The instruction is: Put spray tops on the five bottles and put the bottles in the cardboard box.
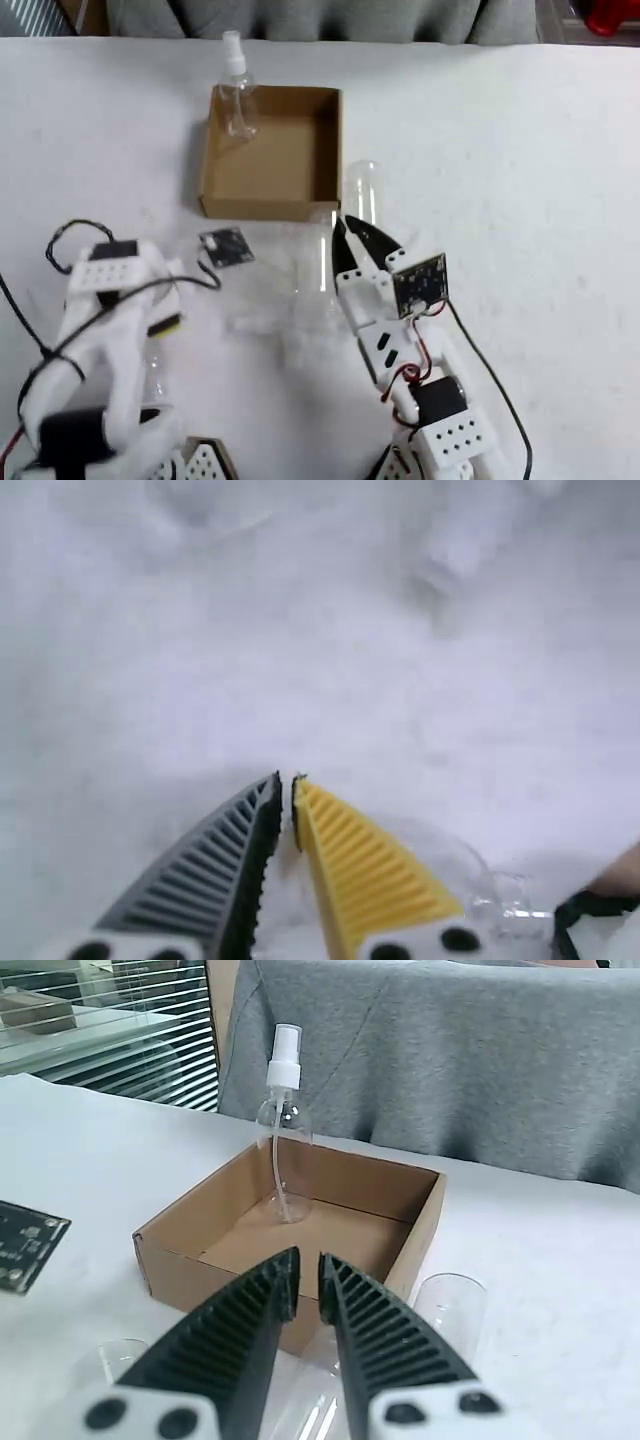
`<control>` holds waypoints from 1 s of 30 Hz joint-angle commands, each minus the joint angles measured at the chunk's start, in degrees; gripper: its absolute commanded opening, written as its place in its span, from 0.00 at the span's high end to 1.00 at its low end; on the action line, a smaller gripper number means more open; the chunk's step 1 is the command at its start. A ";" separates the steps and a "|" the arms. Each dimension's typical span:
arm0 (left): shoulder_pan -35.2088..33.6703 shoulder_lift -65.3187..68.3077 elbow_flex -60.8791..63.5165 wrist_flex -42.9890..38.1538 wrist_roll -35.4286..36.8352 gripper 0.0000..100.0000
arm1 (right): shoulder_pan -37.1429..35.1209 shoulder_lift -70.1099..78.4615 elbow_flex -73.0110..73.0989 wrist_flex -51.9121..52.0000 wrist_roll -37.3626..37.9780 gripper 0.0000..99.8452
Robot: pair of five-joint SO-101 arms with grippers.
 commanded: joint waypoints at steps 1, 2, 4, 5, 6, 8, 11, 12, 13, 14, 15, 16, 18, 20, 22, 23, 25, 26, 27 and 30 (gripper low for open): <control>-4.18 10.24 -10.11 -1.05 0.88 0.98 | -0.40 -0.13 -1.93 -0.13 -0.09 0.98; -5.49 13.58 -13.27 -0.70 0.97 0.98 | -0.40 -0.13 -1.93 -0.13 -0.09 0.98; -7.96 19.38 -18.73 -0.44 0.97 0.98 | -0.40 -0.13 -1.85 -0.13 -0.09 0.98; -9.10 21.67 -21.27 0.62 0.97 0.98 | -0.40 -0.13 -1.85 -0.13 -0.09 0.98; -9.80 23.34 -23.82 1.76 0.97 0.98 | -0.40 -0.13 -1.85 -0.13 -0.09 0.98; -10.59 25.01 -27.25 4.31 0.97 0.98 | -0.40 -0.13 -1.85 -0.13 -0.09 0.98; -10.95 25.19 -29.54 6.42 0.97 0.98 | -0.48 -0.13 -1.85 -0.22 -0.09 0.98; -11.03 25.10 -30.07 6.59 1.05 0.98 | -0.48 -0.13 -1.85 -0.22 -0.09 0.98; -11.65 25.10 -30.59 6.59 1.76 0.98 | -0.48 -0.13 -1.85 -0.22 -0.09 0.98; -12.26 25.10 -31.30 6.51 2.90 0.98 | -0.48 -0.13 -1.85 -0.22 -0.09 0.98; -12.97 25.10 -31.91 6.33 3.78 0.98 | -0.48 -0.13 -1.85 -0.22 -0.09 0.98; -13.85 25.19 -32.44 6.24 4.04 0.98 | -0.48 -0.13 -1.85 -0.22 -0.09 0.98; -15.60 25.19 -33.05 6.24 3.87 0.98 | -0.48 -0.13 -1.85 -0.22 -0.09 0.98; -17.36 25.19 -33.23 6.15 3.78 0.98 | -0.48 -0.13 -1.85 -0.22 -0.09 0.98; -18.59 25.10 -33.23 6.15 3.78 0.98 | -0.57 -0.13 -1.85 -0.22 -0.09 0.98; -19.03 25.10 -33.23 6.15 3.78 0.98 | -1.19 -0.13 -1.76 -0.13 -0.09 0.98; -19.21 25.01 -33.23 6.42 3.78 0.98 | -2.42 -0.13 -1.67 -0.04 0.09 0.98; -19.12 25.01 -33.23 6.68 3.78 0.98 | -2.68 -0.13 -1.67 -0.04 0.09 0.98; -18.95 25.01 -33.23 7.03 3.78 0.98 | -2.77 -0.13 -1.67 -0.04 0.09 0.98; -18.51 23.78 -34.29 8.97 3.96 0.98 | -2.59 -0.13 -1.67 -0.04 0.09 0.98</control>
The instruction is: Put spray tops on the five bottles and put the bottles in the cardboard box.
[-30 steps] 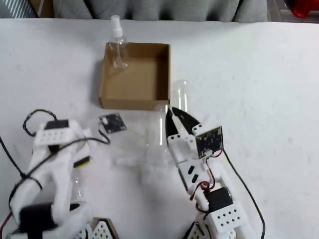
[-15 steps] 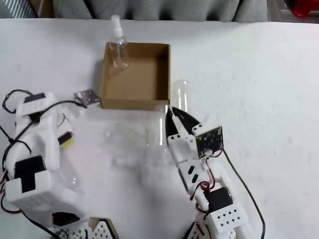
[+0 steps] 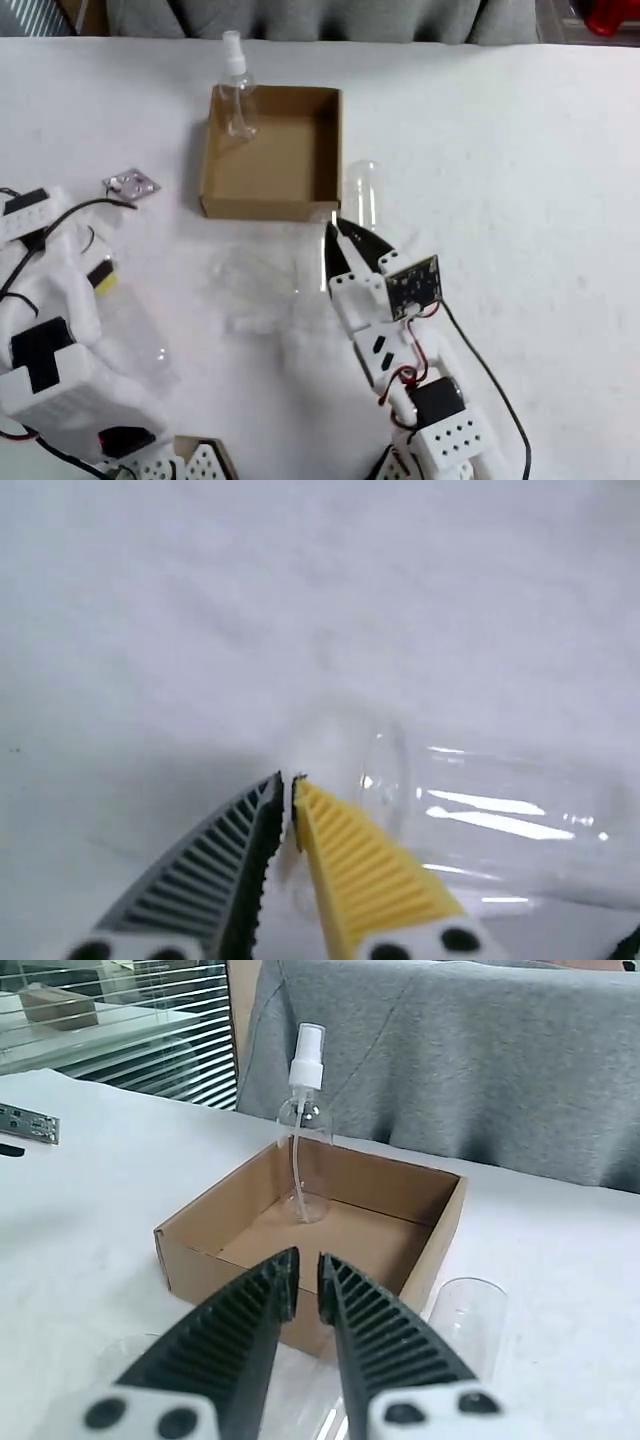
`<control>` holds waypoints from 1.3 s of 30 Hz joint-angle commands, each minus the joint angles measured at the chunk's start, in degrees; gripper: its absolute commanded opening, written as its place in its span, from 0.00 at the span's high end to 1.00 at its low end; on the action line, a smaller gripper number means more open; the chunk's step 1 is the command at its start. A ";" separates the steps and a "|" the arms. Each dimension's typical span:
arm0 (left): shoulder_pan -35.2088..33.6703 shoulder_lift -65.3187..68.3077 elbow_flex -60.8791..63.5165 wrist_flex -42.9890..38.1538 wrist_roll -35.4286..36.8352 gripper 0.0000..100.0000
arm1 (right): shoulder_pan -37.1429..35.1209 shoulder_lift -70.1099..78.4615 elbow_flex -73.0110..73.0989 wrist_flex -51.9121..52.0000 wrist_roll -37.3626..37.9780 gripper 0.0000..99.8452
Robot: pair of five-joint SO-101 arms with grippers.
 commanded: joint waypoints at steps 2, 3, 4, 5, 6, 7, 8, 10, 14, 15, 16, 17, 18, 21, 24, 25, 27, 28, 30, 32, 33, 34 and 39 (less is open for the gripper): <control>0.22 -4.44 -4.75 3.87 1.05 0.98 | -0.57 -0.13 -1.58 -0.04 0.09 0.98; 0.31 -6.29 -4.75 4.48 1.14 0.98 | -0.66 -0.13 -1.32 -0.04 0.09 0.98; 0.40 -8.48 -4.31 4.75 1.76 0.98 | -0.66 -0.13 -1.14 -0.31 0.18 0.98; 0.75 -10.59 -3.78 4.75 2.99 0.98 | -0.66 -0.13 -1.05 -0.40 0.18 0.98; 0.92 -12.88 -2.64 4.75 3.78 0.98 | -0.66 -0.13 -1.05 -0.40 0.26 0.98; 1.10 -15.34 -1.32 4.75 4.04 0.97 | -0.66 -0.13 -1.05 -0.40 0.26 0.98; 1.80 -17.71 0.26 4.75 4.22 0.95 | -0.66 -0.13 -1.05 -0.40 0.26 0.98; 2.95 -22.73 4.04 4.75 4.31 0.91 | -0.66 -0.13 -1.05 -0.40 0.26 0.98; 6.46 -33.27 13.10 4.31 6.68 0.88 | -0.66 -0.13 -1.05 -0.40 0.26 0.98; 7.69 -35.65 15.21 4.31 7.38 0.88 | -0.66 -0.13 -1.05 -0.40 0.26 0.98; 9.01 -37.93 17.58 4.31 7.74 0.87 | -0.66 -0.22 -1.05 -0.40 0.26 0.98; 10.42 -39.96 19.87 4.31 7.74 0.87 | -0.66 -0.22 -1.05 -0.40 0.26 0.98; 11.91 -41.63 22.15 4.31 7.65 0.87 | -0.66 -0.22 -1.05 -0.40 0.26 0.98; 16.48 -45.58 28.04 4.31 7.56 0.87 | -0.66 -0.22 -1.05 -0.22 0.26 0.98; 19.12 -47.43 30.51 4.22 7.56 0.87 | -0.66 -0.22 -1.05 -0.22 0.26 0.98; 19.38 -47.60 30.68 4.22 7.56 0.87 | -0.66 -0.22 -1.05 -0.13 0.26 0.98; 19.30 -47.60 30.68 4.22 7.82 0.86 | -0.66 -0.22 -1.05 -0.13 0.26 0.98; 19.21 -47.60 30.86 4.22 8.00 0.84 | -0.66 -0.22 -1.05 -0.13 0.26 0.98; 17.71 -47.87 31.38 4.66 8.70 0.78 | -0.66 -0.22 -1.05 -0.13 0.26 0.98; 15.52 -47.96 32.18 4.22 11.52 0.71 | -0.66 -0.22 -1.05 -0.13 0.26 0.98; 14.64 -47.96 32.44 3.69 12.57 0.68 | -0.66 -0.22 -1.05 -0.13 0.26 0.98; 13.76 -47.87 32.70 3.08 12.92 0.66 | -0.66 -0.22 -1.05 -0.13 0.26 0.98; 12.62 -47.52 37.98 -5.10 13.27 0.62 | -0.75 -0.22 -0.97 -0.13 0.35 0.98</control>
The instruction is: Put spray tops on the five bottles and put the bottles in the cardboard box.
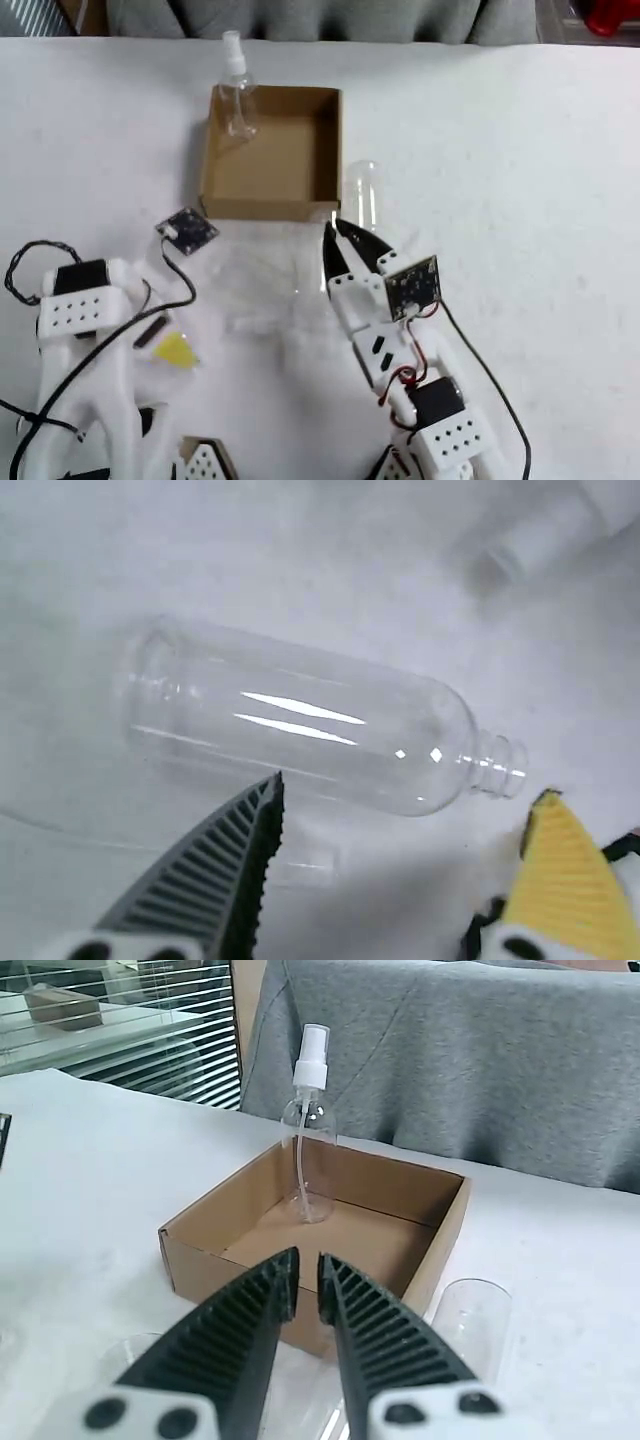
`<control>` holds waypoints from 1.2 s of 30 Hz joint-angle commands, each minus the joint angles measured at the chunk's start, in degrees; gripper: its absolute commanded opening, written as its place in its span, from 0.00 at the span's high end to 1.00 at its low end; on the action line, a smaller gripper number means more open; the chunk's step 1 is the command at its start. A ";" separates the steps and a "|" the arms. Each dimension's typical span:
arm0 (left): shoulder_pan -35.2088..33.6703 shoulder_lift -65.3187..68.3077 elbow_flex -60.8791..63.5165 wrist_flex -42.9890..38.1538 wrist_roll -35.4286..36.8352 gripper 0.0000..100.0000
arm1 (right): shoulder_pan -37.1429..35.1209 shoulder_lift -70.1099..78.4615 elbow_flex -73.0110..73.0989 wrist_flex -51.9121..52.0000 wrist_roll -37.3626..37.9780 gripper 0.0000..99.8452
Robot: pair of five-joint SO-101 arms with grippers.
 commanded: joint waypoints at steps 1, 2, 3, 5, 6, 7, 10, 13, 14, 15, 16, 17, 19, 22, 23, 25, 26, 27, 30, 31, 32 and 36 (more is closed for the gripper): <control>-0.92 -1.63 3.08 -7.30 1.05 0.62 | -0.40 -0.22 -0.97 -0.13 0.35 0.98; -0.57 -1.63 4.04 -8.88 1.05 0.62 | -0.40 -0.22 -0.97 -0.13 0.35 0.98; -0.48 -1.63 4.75 -10.20 1.14 0.62 | -0.40 -0.22 -0.97 -0.13 0.35 0.98; -0.48 -1.54 5.10 -11.78 3.25 0.62 | -0.40 -0.22 -0.88 -0.13 0.35 0.98; -0.48 -1.54 5.01 -12.40 5.71 0.62 | -0.40 -0.22 -0.88 -0.13 0.35 0.98; -0.48 -1.54 4.92 -12.92 7.74 0.62 | -0.40 -0.22 -0.88 -0.04 0.35 0.98; -0.48 -1.54 4.92 -15.38 12.57 0.62 | -0.40 -0.22 -0.88 -0.04 0.35 0.98; -0.57 -1.54 4.84 -18.29 15.91 0.62 | -0.40 -0.22 -0.88 -0.04 0.35 0.98; -0.66 -1.54 4.84 -19.25 16.97 0.62 | -0.40 -0.22 -0.88 -0.04 0.35 0.98; -0.75 -1.54 4.84 -20.31 17.93 0.62 | -0.40 -0.22 -0.88 -0.04 0.35 0.98; -0.84 -1.54 4.84 -21.27 18.90 0.62 | -0.40 -0.22 -0.88 -0.04 0.35 0.98; -0.84 -1.54 4.84 -22.24 19.78 0.62 | -0.40 -0.22 -0.79 -0.04 0.35 0.98; -0.84 -1.54 4.84 -23.30 21.63 0.62 | -0.40 -0.22 -0.79 -0.04 0.35 0.98; -0.92 -1.54 4.84 -24.70 23.47 0.62 | -0.40 -0.22 -0.79 -0.04 0.35 0.98; -0.92 -1.45 4.84 -25.32 24.26 0.62 | -0.40 -0.22 -0.79 -0.04 0.35 0.98; -1.36 -1.45 4.92 -26.11 25.49 0.62 | -0.40 -0.22 -0.79 -0.04 0.35 0.98; -1.89 -1.45 4.75 -26.11 25.85 0.62 | -0.48 -0.22 -0.79 -0.04 0.35 0.98; -2.42 -1.54 4.22 -25.93 25.93 0.62 | -0.48 -0.22 -0.79 -0.04 0.35 0.98; -4.53 -1.98 0.62 -23.65 26.02 0.62 | -0.48 -0.22 -0.79 -0.04 0.35 0.98; -4.97 -1.98 -1.49 -21.54 26.02 0.62 | -0.84 -0.22 -0.79 -0.04 0.35 0.98; -4.97 -1.98 -3.69 -18.55 25.93 0.62 | -1.36 -0.22 -0.79 -0.04 0.35 0.98; -2.77 -1.98 -11.34 -5.80 25.76 0.62 | -2.24 -0.22 -0.35 -0.04 0.44 0.98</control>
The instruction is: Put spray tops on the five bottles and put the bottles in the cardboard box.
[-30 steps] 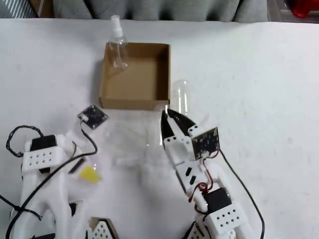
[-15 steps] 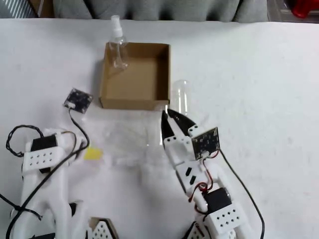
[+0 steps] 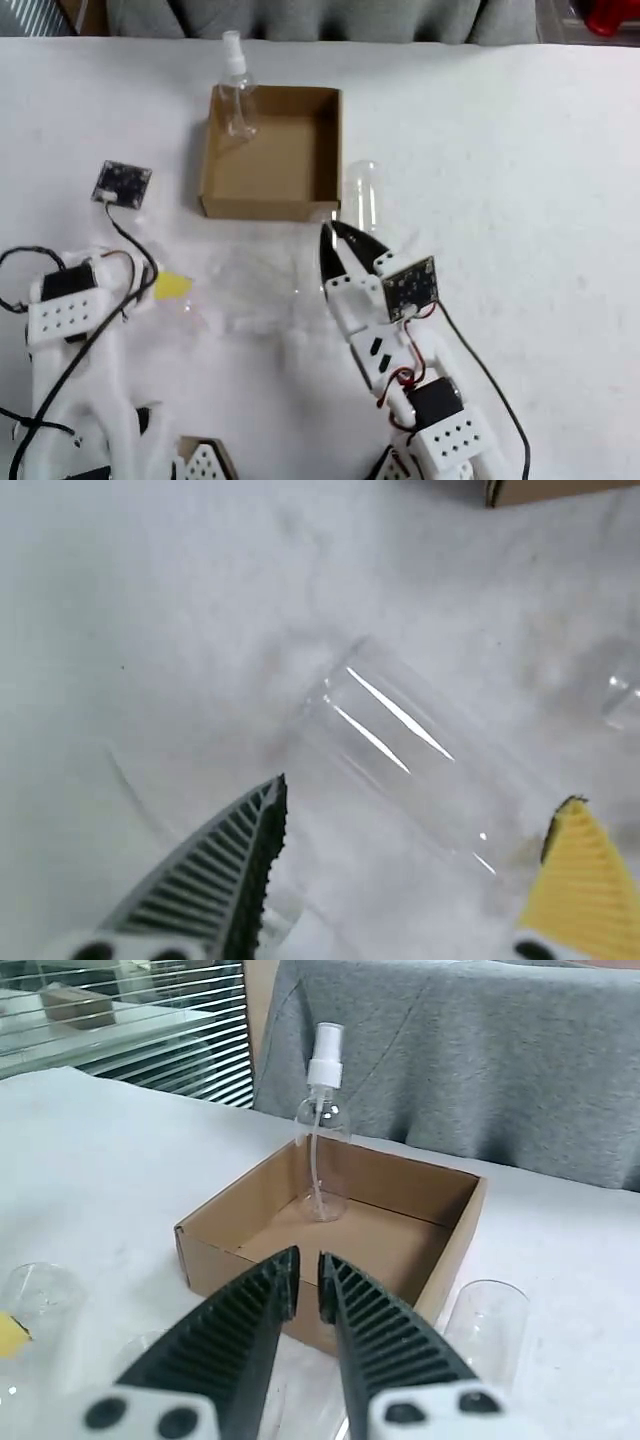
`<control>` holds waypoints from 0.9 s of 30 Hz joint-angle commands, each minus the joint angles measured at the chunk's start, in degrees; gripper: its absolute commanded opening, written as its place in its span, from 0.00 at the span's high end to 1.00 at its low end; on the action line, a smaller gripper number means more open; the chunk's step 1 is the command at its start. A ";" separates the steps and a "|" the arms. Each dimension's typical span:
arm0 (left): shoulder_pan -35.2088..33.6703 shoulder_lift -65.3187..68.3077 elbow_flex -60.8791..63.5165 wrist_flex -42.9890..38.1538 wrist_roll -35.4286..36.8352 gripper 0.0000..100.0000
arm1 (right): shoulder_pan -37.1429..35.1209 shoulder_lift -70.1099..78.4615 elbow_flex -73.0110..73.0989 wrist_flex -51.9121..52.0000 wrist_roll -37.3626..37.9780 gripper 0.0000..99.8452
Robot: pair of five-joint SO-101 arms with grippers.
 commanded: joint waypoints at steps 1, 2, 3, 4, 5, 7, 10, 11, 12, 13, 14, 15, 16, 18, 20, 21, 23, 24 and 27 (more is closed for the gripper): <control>2.51 -1.98 -8.70 11.08 0.35 0.62 | -0.66 -0.22 -0.35 -0.04 0.44 0.98; 3.56 -2.07 -9.49 13.54 0.26 0.63 | -0.57 -0.22 -0.35 -0.04 0.44 0.98; 4.79 -2.07 -10.20 15.38 0.26 0.65 | -0.57 -0.22 -0.35 -0.04 0.44 0.98; 6.11 -2.07 -10.55 16.88 0.00 0.68 | -0.57 -0.22 -0.35 -0.04 0.44 0.98; 7.52 -2.07 -10.73 18.11 -1.14 0.71 | -0.57 -0.22 -0.35 -0.04 0.44 0.98; 11.21 -2.07 -10.37 19.78 -5.63 0.77 | -0.31 -0.22 -0.35 -0.13 0.44 0.98; 16.04 -2.07 -8.35 21.71 -10.29 0.81 | -0.31 -0.22 -0.35 -0.22 0.44 0.98; 17.19 -2.07 -7.30 21.71 -10.64 0.81 | -0.31 -0.22 -0.35 -0.31 0.44 0.98; 18.24 -2.07 -5.98 21.54 -10.90 0.82 | -0.31 -0.22 -0.35 -0.31 0.44 0.98; 19.38 -2.07 -4.75 21.45 -11.08 0.82 | -0.31 -0.22 -0.35 -0.31 0.44 0.98; 20.70 -2.07 -3.60 21.45 -11.08 0.82 | -0.31 -0.22 -0.35 -0.31 0.44 0.98; 22.29 -2.07 -2.46 21.45 -11.08 0.82 | -0.31 -0.22 -0.35 -0.31 0.44 0.98; 23.87 -2.07 -1.41 21.45 -11.08 0.82 | -0.31 -0.22 -0.35 -0.40 0.44 0.98; 26.86 -2.07 0.35 21.45 -11.08 0.82 | -0.31 -0.22 -0.35 -0.40 0.44 0.98; 29.76 -2.07 1.76 21.45 -11.08 0.82 | -0.22 -0.22 -0.35 -0.40 0.44 0.98; 30.81 -2.07 2.29 21.36 -11.08 0.82 | -0.22 -0.22 -0.35 -0.40 0.44 0.98; 32.22 -2.07 3.08 20.48 -10.99 0.82 | -0.13 -0.40 -0.35 -0.40 0.44 0.98; 32.31 -1.80 3.52 19.25 -10.81 0.82 | -0.13 -0.48 -0.35 -0.40 0.44 0.98; 32.04 -1.54 5.27 14.51 -10.99 0.87 | -0.13 -0.66 -0.35 -0.40 0.44 0.98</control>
